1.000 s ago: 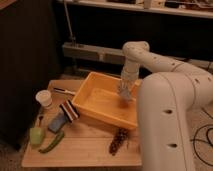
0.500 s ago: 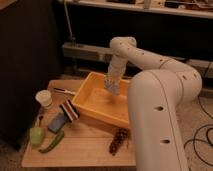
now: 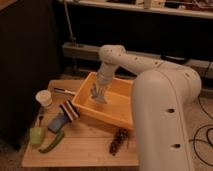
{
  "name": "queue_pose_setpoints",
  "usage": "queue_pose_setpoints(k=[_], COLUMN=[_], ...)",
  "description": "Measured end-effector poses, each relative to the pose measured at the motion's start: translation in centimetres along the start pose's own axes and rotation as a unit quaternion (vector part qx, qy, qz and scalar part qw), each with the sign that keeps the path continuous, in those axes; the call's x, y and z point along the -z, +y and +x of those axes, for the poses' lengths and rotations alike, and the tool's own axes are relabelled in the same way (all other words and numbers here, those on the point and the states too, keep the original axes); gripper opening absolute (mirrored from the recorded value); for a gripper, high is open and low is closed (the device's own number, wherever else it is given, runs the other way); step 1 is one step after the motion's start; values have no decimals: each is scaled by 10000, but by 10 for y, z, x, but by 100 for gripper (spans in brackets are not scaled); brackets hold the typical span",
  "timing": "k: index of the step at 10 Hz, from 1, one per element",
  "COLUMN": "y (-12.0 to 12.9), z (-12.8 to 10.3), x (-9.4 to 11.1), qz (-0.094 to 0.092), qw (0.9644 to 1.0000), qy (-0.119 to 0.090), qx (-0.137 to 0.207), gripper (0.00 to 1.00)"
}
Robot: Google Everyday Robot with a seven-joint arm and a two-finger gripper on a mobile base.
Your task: Wipe tray with towel
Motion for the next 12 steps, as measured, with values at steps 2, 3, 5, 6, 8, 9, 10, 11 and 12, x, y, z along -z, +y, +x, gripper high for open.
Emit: queue_pose_setpoints(k=[2, 3, 5, 6, 8, 9, 10, 11, 12], y=[8, 3, -19, -36, -79, -95, -118, -137, -151], z=[23, 39, 60, 72, 94, 100, 108, 112, 113], x=[-11, -17, -18, -16, -10, -7, -5, -1, 2], qz=[-118, -109, -48, -3, 107, 162, 258, 351, 428], qw=[9996, 9993, 9990, 9987, 9968, 9954, 9926, 9893, 9864], qy=[187, 307, 445, 512, 621, 650, 694, 715, 742], qx=[179, 191, 63, -65, -500, -682, -963, -1220, -1402], gripper=[0, 0, 0, 0, 0, 0, 0, 0, 0])
